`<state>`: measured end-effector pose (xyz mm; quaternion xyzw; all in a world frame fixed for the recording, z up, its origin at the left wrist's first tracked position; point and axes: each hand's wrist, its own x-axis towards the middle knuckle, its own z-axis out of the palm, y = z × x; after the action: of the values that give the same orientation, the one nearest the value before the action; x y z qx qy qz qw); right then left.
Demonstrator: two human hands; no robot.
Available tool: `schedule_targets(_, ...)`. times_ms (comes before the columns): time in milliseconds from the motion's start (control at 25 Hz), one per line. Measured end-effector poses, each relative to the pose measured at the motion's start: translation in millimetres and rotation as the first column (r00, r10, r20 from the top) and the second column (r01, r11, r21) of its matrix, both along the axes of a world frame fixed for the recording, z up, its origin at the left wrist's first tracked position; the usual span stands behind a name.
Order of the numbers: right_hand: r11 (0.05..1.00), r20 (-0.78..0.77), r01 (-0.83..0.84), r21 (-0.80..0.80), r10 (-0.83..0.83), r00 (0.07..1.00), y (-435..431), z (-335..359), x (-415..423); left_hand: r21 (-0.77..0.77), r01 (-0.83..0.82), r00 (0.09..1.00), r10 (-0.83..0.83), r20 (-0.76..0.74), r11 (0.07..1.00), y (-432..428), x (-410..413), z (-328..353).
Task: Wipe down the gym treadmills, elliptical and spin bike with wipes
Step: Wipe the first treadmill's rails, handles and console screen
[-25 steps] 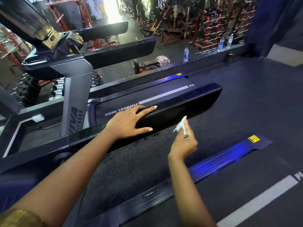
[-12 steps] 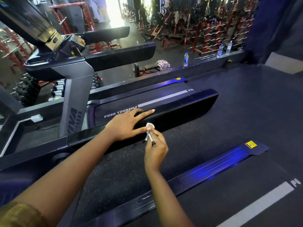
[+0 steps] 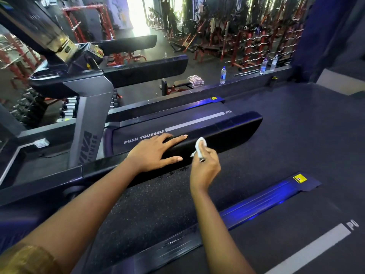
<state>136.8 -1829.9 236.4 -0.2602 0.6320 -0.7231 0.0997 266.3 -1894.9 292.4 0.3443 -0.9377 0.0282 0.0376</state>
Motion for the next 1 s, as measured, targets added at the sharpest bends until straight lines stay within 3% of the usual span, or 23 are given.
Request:
schedule_targets(160, 0.969, -0.31, -0.236, 0.068, 0.245, 0.919, 32.1, -3.9, 24.9, 0.034, 0.028, 1.0, -0.028, -0.006, 0.999, -1.2, 16.8, 1.2)
schedule_targets(280, 0.992, -0.343, -0.124, 0.001, 0.117, 0.932, 31.5, 18.6, -12.8, -0.022, 0.038, 0.999, -0.038, -0.001, 0.999, 2.8, 40.5, -3.6)
schedule_targets(400, 0.988, -0.383, -0.07, 0.14, 0.12, 0.916, 15.8, 42.2, -48.1, -0.094, 0.004, 1.0, -0.005, -0.008, 0.996, 8.2, 55.7, -7.7)
schedule_targets(520, 0.944, -0.648, -0.042, 0.327, 0.257, 0.717, 6.3, 44.0, -35.2, -0.141, -0.019, 1.0, 0.016, -0.02, 0.99, 9.0, 61.2, -11.6)
schedule_targets(680, 0.82, -0.634, -0.087, 0.565, 0.5, 0.59, 16.6, 57.0, 5.8, -0.154, -0.032, 0.999, 0.028, -0.025, 0.987, 8.1, 61.2, -14.7)
schedule_targets(840, 0.777, -0.659, -0.214, 0.592, 0.62, 0.426, 24.1, 53.2, 28.5, -0.172, -0.059, 0.998, 0.058, -0.011, 0.983, 12.9, 70.6, -15.3)
schedule_targets(880, 0.785, -0.67, -0.245, 0.569, 0.615, 0.416, 24.0, 51.6, 21.8, -0.171, -0.068, 0.998, 0.067, -0.01, 0.983, 15.4, 76.5, -16.1)
schedule_targets(1000, 0.889, -0.7, -0.2, 0.411, 0.448, 0.556, 11.6, 48.4, -21.8, -0.177, -0.103, 0.995, 0.104, -0.006, 0.979, 24.7, 94.0, -18.1)
